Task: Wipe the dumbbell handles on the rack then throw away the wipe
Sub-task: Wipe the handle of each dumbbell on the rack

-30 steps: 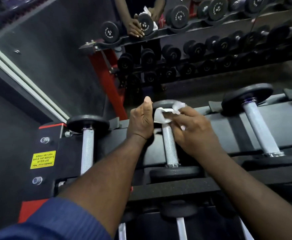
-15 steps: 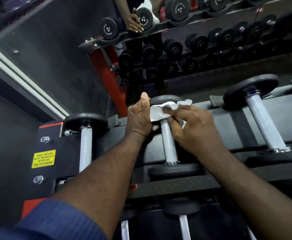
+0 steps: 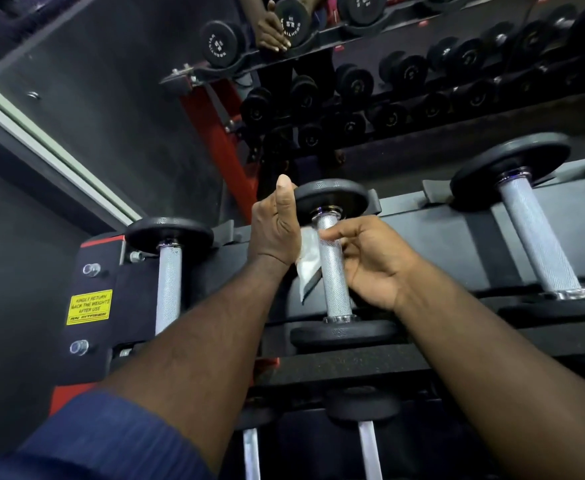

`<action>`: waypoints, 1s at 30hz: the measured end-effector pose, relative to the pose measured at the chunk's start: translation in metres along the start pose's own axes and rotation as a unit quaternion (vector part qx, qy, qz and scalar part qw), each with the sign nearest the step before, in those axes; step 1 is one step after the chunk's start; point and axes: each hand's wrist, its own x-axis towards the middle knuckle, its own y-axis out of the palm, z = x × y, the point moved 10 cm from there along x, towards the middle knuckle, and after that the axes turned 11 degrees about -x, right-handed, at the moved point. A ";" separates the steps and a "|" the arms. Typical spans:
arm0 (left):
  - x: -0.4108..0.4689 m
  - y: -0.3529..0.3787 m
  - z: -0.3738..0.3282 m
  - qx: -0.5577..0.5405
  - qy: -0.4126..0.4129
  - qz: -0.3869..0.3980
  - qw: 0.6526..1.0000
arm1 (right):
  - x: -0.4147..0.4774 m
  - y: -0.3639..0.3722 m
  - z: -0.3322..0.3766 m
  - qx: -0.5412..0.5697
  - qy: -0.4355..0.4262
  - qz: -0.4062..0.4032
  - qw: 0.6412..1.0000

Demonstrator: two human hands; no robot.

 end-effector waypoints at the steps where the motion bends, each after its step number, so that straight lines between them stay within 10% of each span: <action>1: 0.000 0.000 0.002 -0.001 0.000 0.001 1.000 | -0.002 -0.008 0.002 -0.009 -0.008 -0.014 1.000; 11: 0.002 -0.001 0.003 0.020 0.002 0.009 1.000 | -0.019 -0.029 0.036 -0.219 -0.177 -0.165 0.945; 16: 0.001 -0.003 0.002 0.013 -0.005 0.008 1.000 | -0.072 0.009 0.076 -0.645 -0.416 -0.308 0.562; 18: 0.002 -0.002 0.005 0.008 -0.019 0.017 1.000 | -0.076 0.028 0.073 -0.705 -0.443 -0.286 0.474; 27: 0.001 -0.002 0.001 0.029 -0.002 0.015 0.999 | -0.054 0.037 0.066 -0.769 -0.355 -0.096 0.523; 30: 0.002 0.000 0.002 0.018 -0.015 0.019 1.000 | -0.062 0.032 0.078 -0.704 -0.417 -0.194 0.541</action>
